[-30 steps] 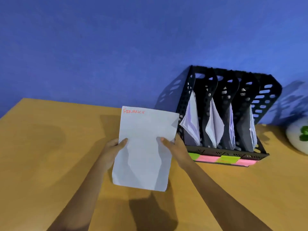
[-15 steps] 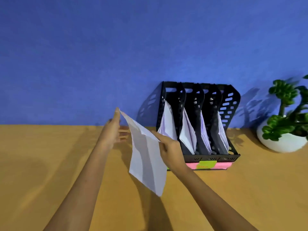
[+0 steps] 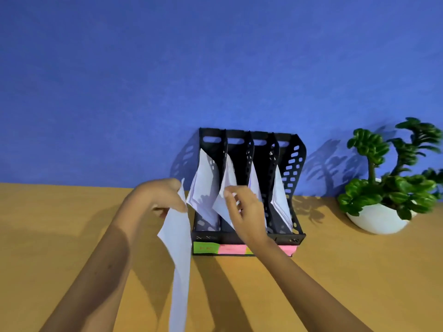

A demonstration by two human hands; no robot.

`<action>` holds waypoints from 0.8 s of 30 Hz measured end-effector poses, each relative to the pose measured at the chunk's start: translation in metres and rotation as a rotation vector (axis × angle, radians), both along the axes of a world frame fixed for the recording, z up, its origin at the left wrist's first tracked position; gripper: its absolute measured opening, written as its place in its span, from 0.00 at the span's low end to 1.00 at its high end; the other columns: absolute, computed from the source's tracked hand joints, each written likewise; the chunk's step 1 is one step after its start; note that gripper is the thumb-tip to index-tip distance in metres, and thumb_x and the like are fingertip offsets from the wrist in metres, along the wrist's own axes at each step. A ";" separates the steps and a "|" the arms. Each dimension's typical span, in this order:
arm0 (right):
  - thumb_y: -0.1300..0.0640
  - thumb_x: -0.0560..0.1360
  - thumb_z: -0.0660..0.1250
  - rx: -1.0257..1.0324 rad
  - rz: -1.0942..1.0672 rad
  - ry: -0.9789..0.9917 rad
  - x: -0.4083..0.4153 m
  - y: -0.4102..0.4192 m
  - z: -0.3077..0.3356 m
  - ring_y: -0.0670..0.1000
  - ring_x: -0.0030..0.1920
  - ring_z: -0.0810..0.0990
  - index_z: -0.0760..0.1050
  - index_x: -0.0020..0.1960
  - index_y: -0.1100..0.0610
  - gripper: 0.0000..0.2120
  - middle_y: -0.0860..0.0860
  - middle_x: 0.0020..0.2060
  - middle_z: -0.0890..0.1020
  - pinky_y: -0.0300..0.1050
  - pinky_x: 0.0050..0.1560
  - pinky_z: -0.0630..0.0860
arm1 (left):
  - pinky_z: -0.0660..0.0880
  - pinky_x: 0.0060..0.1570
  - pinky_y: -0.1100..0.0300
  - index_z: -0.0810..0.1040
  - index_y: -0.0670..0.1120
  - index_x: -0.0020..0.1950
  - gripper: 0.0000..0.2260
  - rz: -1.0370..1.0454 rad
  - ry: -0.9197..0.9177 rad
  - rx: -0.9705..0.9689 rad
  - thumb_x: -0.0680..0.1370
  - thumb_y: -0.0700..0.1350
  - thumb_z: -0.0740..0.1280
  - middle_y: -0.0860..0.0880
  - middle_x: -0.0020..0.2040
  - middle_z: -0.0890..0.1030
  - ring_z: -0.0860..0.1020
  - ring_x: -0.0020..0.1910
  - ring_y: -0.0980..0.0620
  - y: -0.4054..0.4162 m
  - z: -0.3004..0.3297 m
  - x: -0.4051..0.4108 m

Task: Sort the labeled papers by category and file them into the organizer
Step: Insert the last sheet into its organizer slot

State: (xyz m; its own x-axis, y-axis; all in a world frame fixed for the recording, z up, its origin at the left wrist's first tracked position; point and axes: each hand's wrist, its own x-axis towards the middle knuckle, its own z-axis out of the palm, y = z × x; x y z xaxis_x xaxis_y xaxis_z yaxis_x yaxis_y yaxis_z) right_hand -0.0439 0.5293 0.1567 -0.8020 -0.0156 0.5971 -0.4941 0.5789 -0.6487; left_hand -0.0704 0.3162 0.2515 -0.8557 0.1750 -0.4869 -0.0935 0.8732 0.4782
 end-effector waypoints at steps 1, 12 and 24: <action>0.56 0.78 0.61 0.025 -0.082 0.007 -0.008 0.009 0.001 0.48 0.41 0.76 0.78 0.53 0.55 0.08 0.51 0.47 0.79 0.42 0.39 0.74 | 0.62 0.25 0.63 0.68 0.42 0.44 0.13 -0.074 -0.024 -0.061 0.71 0.45 0.72 0.47 0.32 0.69 0.66 0.25 0.50 0.010 0.005 0.005; 0.56 0.77 0.62 0.608 -0.200 -0.494 -0.056 0.064 0.021 0.63 0.56 0.73 0.76 0.57 0.61 0.13 0.60 0.60 0.69 0.52 0.49 0.74 | 0.81 0.44 0.49 0.79 0.46 0.53 0.09 -0.446 -0.026 0.043 0.74 0.43 0.72 0.49 0.44 0.86 0.85 0.43 0.50 0.098 0.095 0.046; 0.71 0.73 0.60 0.541 -0.235 -0.518 -0.056 0.129 0.043 0.53 0.33 0.64 0.61 0.30 0.57 0.17 0.60 0.50 0.69 0.44 0.38 0.65 | 0.71 0.39 0.58 0.77 0.49 0.55 0.12 -0.138 0.610 0.079 0.74 0.50 0.70 0.54 0.49 0.80 0.77 0.43 0.53 0.173 0.104 -0.022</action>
State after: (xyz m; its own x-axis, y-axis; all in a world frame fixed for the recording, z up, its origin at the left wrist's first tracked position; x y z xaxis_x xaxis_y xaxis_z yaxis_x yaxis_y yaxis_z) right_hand -0.1002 0.6586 0.1993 -0.9945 0.0075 0.1042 -0.0308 0.9321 -0.3610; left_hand -0.0924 0.4893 0.3557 -0.9424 0.3192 0.1005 0.3274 0.8176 0.4736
